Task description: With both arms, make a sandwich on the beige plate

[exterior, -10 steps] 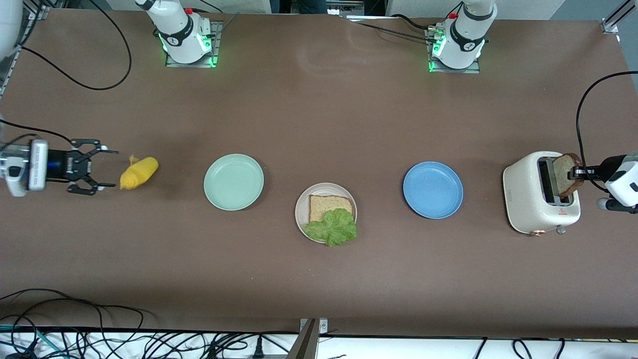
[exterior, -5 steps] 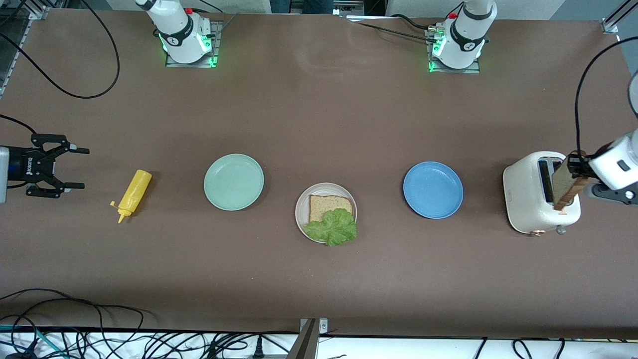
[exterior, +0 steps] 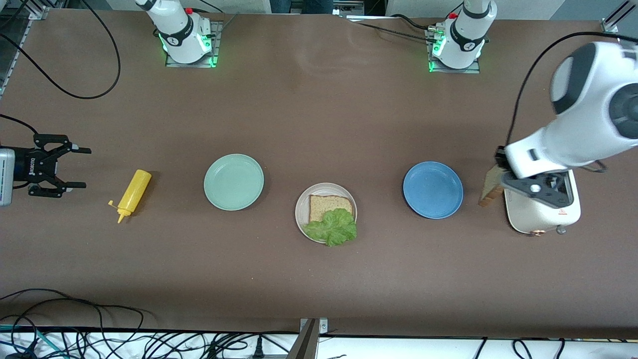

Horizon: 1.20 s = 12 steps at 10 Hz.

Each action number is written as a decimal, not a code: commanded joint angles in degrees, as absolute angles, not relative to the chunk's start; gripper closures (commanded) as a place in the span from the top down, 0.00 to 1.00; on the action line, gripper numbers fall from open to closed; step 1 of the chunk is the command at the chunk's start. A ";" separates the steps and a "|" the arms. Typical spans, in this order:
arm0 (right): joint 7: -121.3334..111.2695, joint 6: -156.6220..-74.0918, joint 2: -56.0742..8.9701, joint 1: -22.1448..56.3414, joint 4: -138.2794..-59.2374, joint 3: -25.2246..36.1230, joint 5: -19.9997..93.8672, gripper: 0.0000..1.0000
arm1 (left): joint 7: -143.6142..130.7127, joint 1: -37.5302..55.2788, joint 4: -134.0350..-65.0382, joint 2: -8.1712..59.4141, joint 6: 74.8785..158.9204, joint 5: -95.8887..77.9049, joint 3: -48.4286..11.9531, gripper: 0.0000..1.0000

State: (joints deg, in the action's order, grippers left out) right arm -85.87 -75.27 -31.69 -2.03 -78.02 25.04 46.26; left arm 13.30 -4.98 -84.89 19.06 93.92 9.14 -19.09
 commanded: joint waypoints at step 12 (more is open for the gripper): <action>-59.40 -96.82 -37.71 -4.76 -90.95 25.84 41.69 0.99 | 10.22 3.61 -67.59 49.72 113.64 -46.20 -18.37 0.00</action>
State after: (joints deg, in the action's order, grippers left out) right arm -67.61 -93.08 -39.49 -6.63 -87.29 25.55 44.48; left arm 4.56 4.47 -71.12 46.03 114.17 -41.88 -18.51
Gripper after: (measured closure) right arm 0.004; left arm 0.903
